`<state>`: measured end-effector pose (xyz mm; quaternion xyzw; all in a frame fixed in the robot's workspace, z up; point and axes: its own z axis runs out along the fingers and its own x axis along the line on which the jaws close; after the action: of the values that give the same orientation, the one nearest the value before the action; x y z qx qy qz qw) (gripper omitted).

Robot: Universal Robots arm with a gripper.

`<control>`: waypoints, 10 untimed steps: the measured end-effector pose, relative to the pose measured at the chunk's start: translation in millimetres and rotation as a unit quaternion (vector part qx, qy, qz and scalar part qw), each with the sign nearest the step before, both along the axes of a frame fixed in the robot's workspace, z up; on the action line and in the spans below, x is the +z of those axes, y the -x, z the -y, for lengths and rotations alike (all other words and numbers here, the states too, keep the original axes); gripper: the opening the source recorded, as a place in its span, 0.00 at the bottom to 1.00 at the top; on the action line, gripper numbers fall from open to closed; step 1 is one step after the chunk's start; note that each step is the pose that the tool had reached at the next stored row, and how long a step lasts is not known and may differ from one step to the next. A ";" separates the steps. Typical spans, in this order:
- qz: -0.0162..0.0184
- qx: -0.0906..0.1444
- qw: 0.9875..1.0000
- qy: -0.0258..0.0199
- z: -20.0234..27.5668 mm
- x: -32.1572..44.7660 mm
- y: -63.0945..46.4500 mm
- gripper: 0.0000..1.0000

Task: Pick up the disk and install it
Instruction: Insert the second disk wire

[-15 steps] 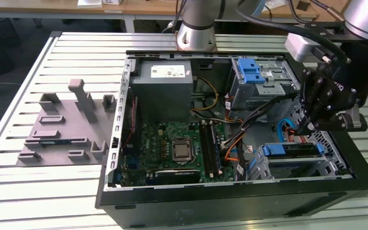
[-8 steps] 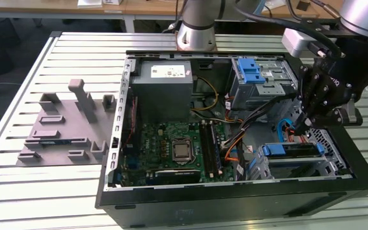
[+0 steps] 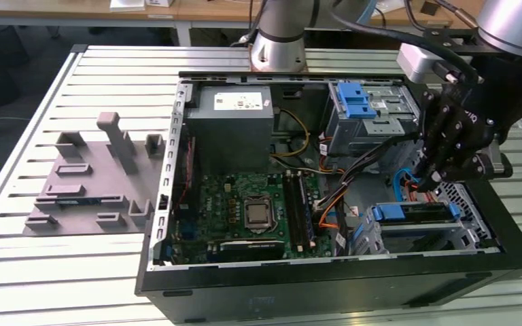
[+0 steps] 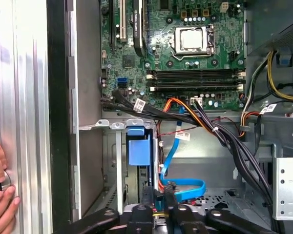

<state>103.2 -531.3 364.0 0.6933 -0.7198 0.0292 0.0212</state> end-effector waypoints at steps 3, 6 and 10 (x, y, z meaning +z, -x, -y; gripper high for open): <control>0.000 0.001 1.000 0.000 -1.0 -2.1 -0.2 0.25; 0.000 0.002 1.000 0.000 -1.4 -4.5 -0.4 0.25; 0.000 0.004 1.000 0.000 -1.4 -7.9 -0.4 0.25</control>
<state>103.7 -529.9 356.1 0.6961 -0.7171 0.0293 0.0211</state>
